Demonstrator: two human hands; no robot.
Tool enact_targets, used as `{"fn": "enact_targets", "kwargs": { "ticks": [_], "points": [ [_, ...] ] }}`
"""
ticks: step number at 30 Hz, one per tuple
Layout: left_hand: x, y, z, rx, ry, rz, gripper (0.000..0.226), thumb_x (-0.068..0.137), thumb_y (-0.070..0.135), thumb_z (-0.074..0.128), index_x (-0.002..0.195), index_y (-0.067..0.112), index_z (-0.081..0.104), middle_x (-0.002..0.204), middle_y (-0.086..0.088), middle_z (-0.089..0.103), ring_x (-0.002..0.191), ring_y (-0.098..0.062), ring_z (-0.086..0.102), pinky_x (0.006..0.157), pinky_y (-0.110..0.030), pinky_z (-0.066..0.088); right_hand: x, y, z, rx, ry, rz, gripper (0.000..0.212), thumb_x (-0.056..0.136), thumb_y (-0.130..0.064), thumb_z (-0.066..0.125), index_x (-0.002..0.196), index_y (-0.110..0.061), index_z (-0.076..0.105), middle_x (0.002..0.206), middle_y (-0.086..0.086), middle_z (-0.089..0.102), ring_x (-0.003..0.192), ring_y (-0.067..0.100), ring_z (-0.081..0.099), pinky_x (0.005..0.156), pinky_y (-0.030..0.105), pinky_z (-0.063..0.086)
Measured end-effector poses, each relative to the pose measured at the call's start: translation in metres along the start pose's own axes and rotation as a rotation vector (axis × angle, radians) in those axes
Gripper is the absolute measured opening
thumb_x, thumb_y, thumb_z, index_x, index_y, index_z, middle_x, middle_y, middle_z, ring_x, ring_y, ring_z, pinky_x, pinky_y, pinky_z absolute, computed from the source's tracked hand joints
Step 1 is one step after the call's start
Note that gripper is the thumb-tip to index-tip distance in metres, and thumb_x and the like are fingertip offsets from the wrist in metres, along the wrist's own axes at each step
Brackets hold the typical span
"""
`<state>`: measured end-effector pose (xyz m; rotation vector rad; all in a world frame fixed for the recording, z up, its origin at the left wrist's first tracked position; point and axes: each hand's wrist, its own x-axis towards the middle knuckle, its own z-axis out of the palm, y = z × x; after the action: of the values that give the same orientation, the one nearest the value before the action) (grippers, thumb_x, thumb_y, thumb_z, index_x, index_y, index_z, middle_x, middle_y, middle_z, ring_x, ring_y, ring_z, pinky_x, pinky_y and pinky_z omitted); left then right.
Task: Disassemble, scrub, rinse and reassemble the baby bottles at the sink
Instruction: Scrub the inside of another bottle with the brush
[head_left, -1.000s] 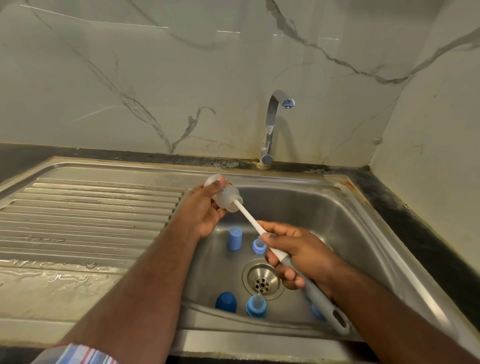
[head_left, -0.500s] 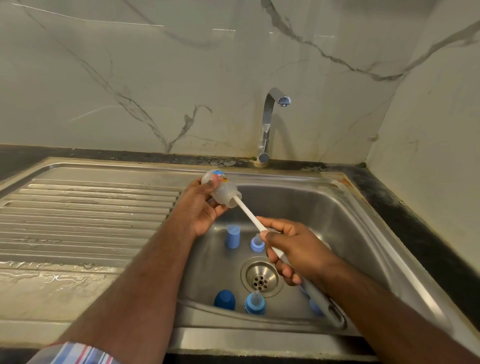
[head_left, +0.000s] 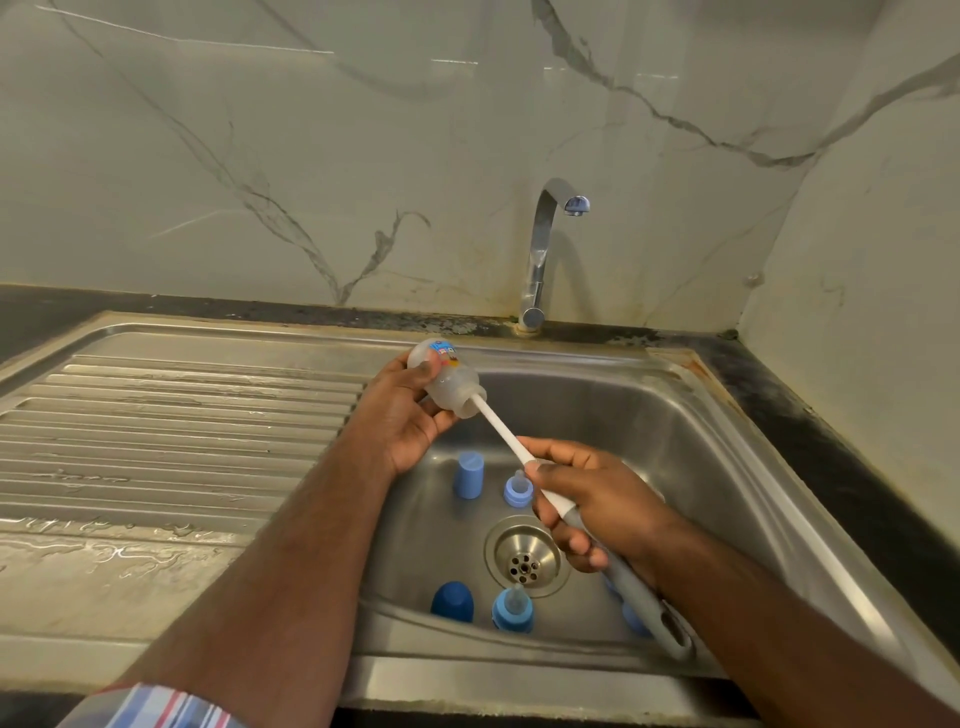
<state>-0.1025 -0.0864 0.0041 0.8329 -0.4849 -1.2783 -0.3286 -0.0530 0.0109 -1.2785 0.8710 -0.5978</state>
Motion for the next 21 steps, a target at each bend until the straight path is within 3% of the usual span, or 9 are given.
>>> {"fn": "enact_targets", "kwargs": {
  "ticks": [4,10,14,16,19,21],
  "points": [
    [0.0016,0.0013,-0.0014,-0.028,-0.004,0.008,0.025,0.101,0.012,0.057,0.124,0.004,0.056,0.098,-0.019,0.072,0.076,-0.027,0.076,0.060,-0.041,0.062,-0.0027,-0.0029,0.0007,0.217,-0.138,0.057,0.034,0.104,-0.015,0.046,0.131,-0.027,0.063,0.068,0.012,0.051,0.036,0.011,0.035,0.031,0.015,0.028],
    [0.0037,-0.0019,-0.0034,-0.006,-0.013,0.001,0.029,0.099,0.010,0.059,0.128,0.006,0.057,0.122,-0.024,0.063,0.097,-0.034,0.070,0.065,-0.045,0.062,-0.0036,-0.0028,-0.0029,-0.257,0.009,-0.047,0.035,0.103,-0.019,0.052,0.130,-0.038,0.063,0.066,0.007,0.054,0.038,0.013,0.039,0.035,0.019,0.030],
    [0.0040,-0.0026,-0.0032,-0.049,-0.008,-0.007,0.037,0.093,0.011,0.065,0.129,0.008,0.058,0.123,-0.023,0.066,0.092,-0.033,0.075,0.069,-0.047,0.062,-0.0062,-0.0049,-0.0018,-0.196,0.068,-0.067,0.033,0.103,-0.018,0.052,0.128,-0.038,0.061,0.069,0.008,0.056,0.041,0.014,0.041,0.037,0.020,0.031],
    [0.0057,-0.0029,-0.0045,-0.018,-0.007,-0.019,0.047,0.092,0.014,0.067,0.137,0.012,0.054,0.126,-0.022,0.067,0.102,-0.036,0.073,0.076,-0.048,0.062,-0.0071,-0.0064,-0.0003,-0.176,0.068,-0.092,0.035,0.103,-0.018,0.052,0.129,-0.040,0.060,0.069,0.008,0.056,0.042,0.015,0.040,0.037,0.021,0.031],
    [0.0057,-0.0057,-0.0040,0.021,0.004,-0.065,0.047,0.095,0.016,0.066,0.140,0.020,0.052,0.129,-0.024,0.065,0.108,-0.041,0.070,0.080,-0.050,0.061,-0.0049,-0.0066,-0.0039,-0.276,0.122,-0.132,0.039,0.103,-0.022,0.053,0.133,-0.046,0.056,0.068,0.005,0.056,0.043,0.014,0.041,0.038,0.023,0.033],
    [0.0041,-0.0061,-0.0015,0.016,-0.017,-0.094,0.045,0.097,0.021,0.063,0.140,0.016,0.053,0.127,-0.025,0.067,0.107,-0.040,0.071,0.080,-0.048,0.062,-0.0032,-0.0035,-0.0064,-0.361,0.162,-0.134,0.041,0.102,-0.024,0.053,0.136,-0.047,0.054,0.067,0.004,0.055,0.043,0.012,0.041,0.039,0.024,0.034]
  ]
}}
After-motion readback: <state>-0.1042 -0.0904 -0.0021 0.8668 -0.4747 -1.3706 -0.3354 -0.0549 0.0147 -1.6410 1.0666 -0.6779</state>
